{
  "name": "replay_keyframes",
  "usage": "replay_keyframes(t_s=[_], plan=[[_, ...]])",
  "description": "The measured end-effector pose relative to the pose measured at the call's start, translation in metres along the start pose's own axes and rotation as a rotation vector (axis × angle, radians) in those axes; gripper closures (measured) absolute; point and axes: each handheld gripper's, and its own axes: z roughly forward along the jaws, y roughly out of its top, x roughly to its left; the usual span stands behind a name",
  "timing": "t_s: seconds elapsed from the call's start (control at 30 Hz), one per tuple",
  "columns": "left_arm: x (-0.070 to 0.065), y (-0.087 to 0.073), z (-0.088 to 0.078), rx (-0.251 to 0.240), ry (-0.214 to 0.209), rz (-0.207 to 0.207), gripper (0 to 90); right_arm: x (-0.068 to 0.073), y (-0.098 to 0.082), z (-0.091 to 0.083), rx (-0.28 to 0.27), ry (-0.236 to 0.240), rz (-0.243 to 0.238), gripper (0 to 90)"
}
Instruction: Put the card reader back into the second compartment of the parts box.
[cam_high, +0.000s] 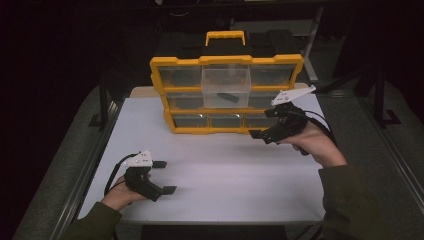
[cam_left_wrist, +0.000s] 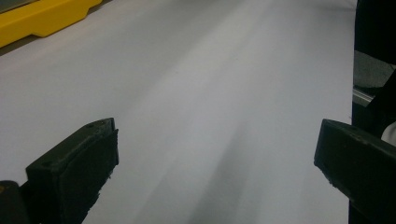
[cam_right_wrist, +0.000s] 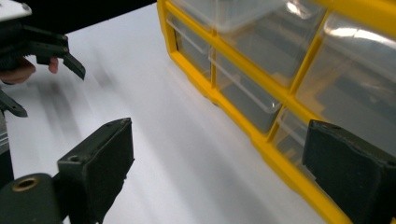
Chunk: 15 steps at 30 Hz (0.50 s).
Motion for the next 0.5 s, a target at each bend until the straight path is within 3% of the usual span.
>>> replay_keyframes(t_s=[0.27,0.5], plan=[[0.000,0.000,0.000,0.001,-0.001,0.006,0.0,0.011,-0.031,0.022,0.012,-0.028,0.023,0.2],[0.000,0.000,-0.001,0.000,0.001,0.005,0.0,0.016,-0.049,0.036,0.000,-0.044,0.038,0.0]])
